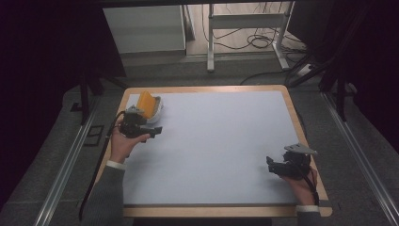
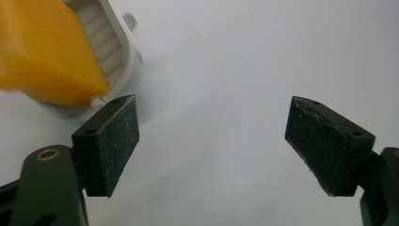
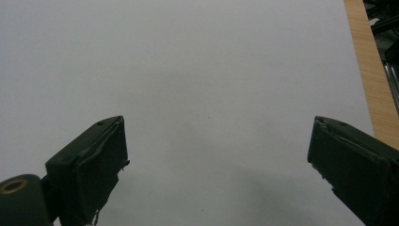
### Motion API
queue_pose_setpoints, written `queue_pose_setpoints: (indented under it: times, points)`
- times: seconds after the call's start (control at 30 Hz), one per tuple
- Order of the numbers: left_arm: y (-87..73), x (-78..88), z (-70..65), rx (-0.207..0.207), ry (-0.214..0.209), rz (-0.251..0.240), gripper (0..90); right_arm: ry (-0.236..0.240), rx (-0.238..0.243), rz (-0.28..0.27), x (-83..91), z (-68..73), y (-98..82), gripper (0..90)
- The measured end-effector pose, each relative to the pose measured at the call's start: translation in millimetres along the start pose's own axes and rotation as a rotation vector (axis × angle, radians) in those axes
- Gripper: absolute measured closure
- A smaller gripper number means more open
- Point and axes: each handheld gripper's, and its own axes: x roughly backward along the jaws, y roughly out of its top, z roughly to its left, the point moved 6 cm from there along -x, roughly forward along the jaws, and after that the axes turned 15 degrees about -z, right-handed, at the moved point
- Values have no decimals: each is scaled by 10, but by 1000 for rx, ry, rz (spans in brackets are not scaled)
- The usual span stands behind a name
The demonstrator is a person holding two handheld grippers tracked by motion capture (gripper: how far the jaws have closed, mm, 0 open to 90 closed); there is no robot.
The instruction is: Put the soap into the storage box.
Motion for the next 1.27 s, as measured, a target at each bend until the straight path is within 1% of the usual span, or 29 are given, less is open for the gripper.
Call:
queue_pose_setpoints:
  times: [0.03, 0.07, 0.1, 0.13, 0.17, 0.2, 0.23, 0.27, 0.33, 0.37, 0.4, 0.43, 0.47, 0.5, 0.53, 0.6, 0.67, 0.83, 0.87, 0.93, 1.03, 1.07, 1.1, 1.13, 1.2, 1.23, 1.27]
  points:
    - [-52, 19, -36, 3, -9, -2, 189, 0, 0, 0, 0, 0, 0, 54]
    - [-119, 47, -71, -2, -25, 7, 191, 2, -2, 0, 2, 3, 1, 54]
    - [-157, 61, -90, -3, -29, 11, 191, 3, -2, 0, 3, 7, 1, 54]
    - [-253, 97, -141, -12, -33, 17, 190, 3, -1, 0, 3, 8, 2, 54]
    - [-253, 97, -141, -12, -33, 17, 189, 3, -1, 0, 3, 8, 2, 54]
    - [-356, 132, -189, -23, -40, 27, 187, 5, 2, -2, 5, 10, 7, 55]
    - [-356, 132, -189, -23, -40, 27, 186, 5, 2, -2, 5, 10, 7, 55]
    - [-462, 168, -229, -20, -42, 37, 181, 5, 2, -4, 9, 15, 12, 54]
    - [-560, 202, -245, -9, -34, 34, 180, 3, 3, -6, 9, 15, 13, 54]
    - [-560, 202, -245, -9, -34, 34, 181, 3, 3, -6, 9, 15, 13, 54]
    - [-639, 237, -254, 11, -16, 2, 187, 4, 3, -4, 10, 15, 12, 54]
    - [-668, 248, -255, 14, -12, -3, 199, 3, 3, -6, 10, 15, 13, 54]
    - [-694, 256, -253, 8, -15, 11, 198, 4, 5, -5, 12, 12, 15, 54]
    - [-694, 256, -253, 8, -15, 11, 192, 4, 5, -5, 12, 12, 15, 54]
    - [-726, 273, -243, -6, -2, 25, 189, 0, 0, -8, 20, -2, 25, 54]
    - [-747, 274, -244, -11, 2, 29, 189, -5, -2, -12, 25, -19, 29, 54]
    - [-758, 256, -254, -12, -5, 34, 186, -7, -6, -12, 26, -31, 29, 54]
    - [-756, 243, -257, -9, -3, 30, 184, -4, -5, -7, 15, -27, 17, 54]
    - [-759, 252, -255, -17, 6, 35, 183, -4, -1, -8, 12, -27, 15, 54]
    - [-753, 266, -253, -19, 9, 31, 181, -5, -2, -9, 14, -31, 18, 54]
    - [-744, 274, -258, -8, 0, 25, 176, -5, -3, -10, 19, -37, 23, 54]
    - [-730, 280, -278, 9, -31, 15, 171, -7, -2, -11, 21, -37, 27, 54]
    - [-730, 280, -278, 9, -31, 15, 171, -7, -2, -11, 21, -37, 27, 54]
    - [-732, 285, -288, 11, -25, 29, 171, -7, -3, -10, 23, -31, 30, 54]
    - [-730, 287, -294, 11, -21, 33, 165, -6, -2, -10, 23, -27, 30, 54]
    - [-718, 293, -296, 16, -28, 21, 165, -5, 3, -12, 21, -22, 33, 54]
    - [-718, 293, -296, 16, -28, 21, 165, -5, 3, -12, 21, -22, 33, 54]
